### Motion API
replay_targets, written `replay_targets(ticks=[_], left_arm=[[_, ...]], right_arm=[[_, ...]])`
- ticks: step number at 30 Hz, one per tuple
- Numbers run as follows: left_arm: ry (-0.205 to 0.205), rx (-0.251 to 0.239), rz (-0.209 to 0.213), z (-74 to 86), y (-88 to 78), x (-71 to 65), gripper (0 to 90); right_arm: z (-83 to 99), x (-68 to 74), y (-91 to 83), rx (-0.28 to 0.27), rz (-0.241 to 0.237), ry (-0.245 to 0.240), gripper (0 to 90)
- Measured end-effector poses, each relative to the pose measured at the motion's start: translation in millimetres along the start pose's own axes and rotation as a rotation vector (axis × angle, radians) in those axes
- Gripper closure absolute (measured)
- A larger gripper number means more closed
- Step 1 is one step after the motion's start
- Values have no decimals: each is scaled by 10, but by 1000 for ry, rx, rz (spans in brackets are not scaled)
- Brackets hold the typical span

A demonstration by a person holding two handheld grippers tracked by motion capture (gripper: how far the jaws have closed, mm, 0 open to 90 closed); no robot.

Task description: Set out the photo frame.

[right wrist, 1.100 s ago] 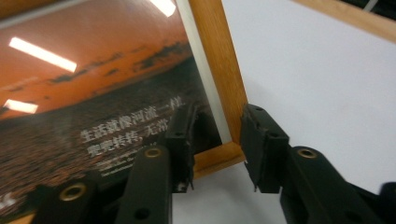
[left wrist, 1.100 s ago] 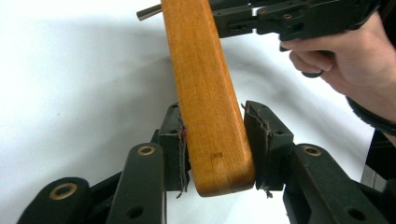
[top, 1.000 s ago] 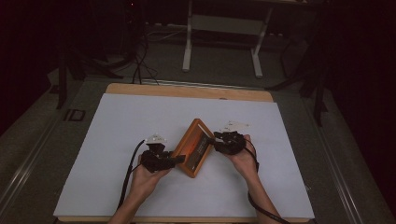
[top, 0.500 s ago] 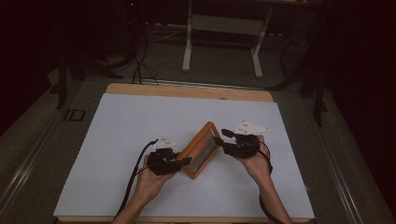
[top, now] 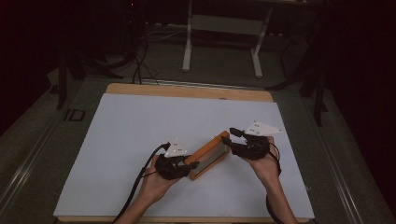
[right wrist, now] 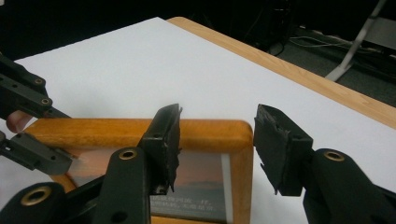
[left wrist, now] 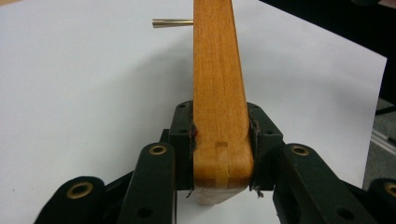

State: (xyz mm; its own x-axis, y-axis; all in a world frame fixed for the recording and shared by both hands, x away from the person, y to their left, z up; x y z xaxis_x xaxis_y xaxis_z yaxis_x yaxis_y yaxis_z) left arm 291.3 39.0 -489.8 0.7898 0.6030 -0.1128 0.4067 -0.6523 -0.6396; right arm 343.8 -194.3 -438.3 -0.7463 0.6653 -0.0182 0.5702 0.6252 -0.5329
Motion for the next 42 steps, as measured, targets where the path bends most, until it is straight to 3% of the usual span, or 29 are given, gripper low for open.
replay_targets(ticks=[7, 10, 14, 21, 25, 32, 37, 42], left_arm=[[98, 8, 11, -43, 46, -68, 692], [124, 7, 16, -61, 68, -88, 691], [137, 5, 10, -82, 97, -109, 689], [118, -4, 19, -43, 127, -94, 659], [116, 19, 12, 30, 183, -89, 589], [95, 45, 22, 241, 318, -41, 595], [111, 63, 14, 349, 457, -51, 647], [163, 60, -10, 351, 466, -65, 689]], right_arm=[[11, -28, -77, -10, 0, 9, 514], [19, -19, -103, -3, -21, -1, 557], [45, -3, -109, 15, -47, -31, 575], [72, 45, -93, 56, -77, -87, 579], [83, 65, -70, 75, -77, -105, 589], [126, 58, -16, 94, -79, -108, 600], [135, 49, 5, 99, -83, -105, 598], [141, 30, 2, 98, -91, -104, 584]])
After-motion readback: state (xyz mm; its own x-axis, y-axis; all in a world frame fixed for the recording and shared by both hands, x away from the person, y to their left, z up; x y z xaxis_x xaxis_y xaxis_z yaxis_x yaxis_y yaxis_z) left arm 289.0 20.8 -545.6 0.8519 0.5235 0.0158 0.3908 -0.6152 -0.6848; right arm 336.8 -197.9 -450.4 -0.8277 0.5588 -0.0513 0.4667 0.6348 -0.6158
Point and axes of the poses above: each handheld gripper's, and its own axes: y roughly forward along the jaws, z roughly out of its underside, x roughly to its left, the point moved 3 cm from there along y, roughly forward along the jaws, and after that the axes turned 6 degrees about x, right-handed, at the moved point
